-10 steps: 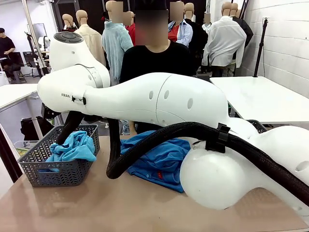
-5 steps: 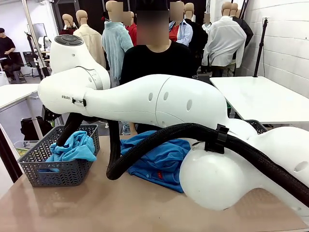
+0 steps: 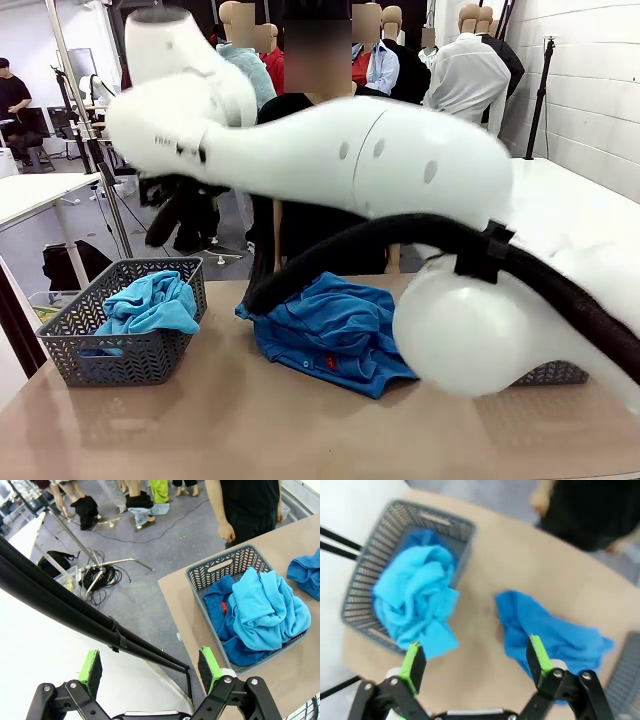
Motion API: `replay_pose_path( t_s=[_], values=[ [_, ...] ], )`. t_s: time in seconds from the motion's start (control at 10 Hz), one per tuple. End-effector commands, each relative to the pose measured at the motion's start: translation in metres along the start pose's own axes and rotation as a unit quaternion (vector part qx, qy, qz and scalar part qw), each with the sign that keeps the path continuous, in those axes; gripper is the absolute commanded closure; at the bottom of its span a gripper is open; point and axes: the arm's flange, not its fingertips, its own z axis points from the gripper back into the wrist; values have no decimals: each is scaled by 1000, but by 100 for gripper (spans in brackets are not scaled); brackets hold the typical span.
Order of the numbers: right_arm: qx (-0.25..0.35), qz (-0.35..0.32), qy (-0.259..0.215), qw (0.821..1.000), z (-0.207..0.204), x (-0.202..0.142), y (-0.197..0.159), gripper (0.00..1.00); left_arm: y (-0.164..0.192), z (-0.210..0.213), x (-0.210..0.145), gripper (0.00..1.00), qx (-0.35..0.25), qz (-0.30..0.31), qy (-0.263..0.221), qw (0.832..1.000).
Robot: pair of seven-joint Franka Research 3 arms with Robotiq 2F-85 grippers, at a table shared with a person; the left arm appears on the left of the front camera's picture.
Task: Sort the tops and bottoms.
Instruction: Lift clothes from the center of the table with your left hand.
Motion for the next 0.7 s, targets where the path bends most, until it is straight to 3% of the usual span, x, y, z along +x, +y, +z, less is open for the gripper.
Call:
replay_pose_path(
  t_s=[0.0,0.1,0.2,0.3,0.4,0.6],
  values=[
    [-63,-49,93,992,6,-170,-117,0,2,1,1,0,-1,-3,8,1000],
    [-102,-69,170,978,-5,-202,-160,0,2,1,1,0,-1,-3,8,1000],
    [-86,-85,195,973,-15,-232,-189,0,2,1,1,0,-1,-3,8,1000],
    [-78,-88,141,983,-17,-241,-196,0,2,1,1,0,-1,-3,8,1000],
    [-110,-69,158,979,17,-26,-79,0,2,1,1,0,-1,-3,8,1000],
    [-110,-69,158,979,17,-26,-79,0,2,1,1,0,-1,-3,8,1000]
  ],
)
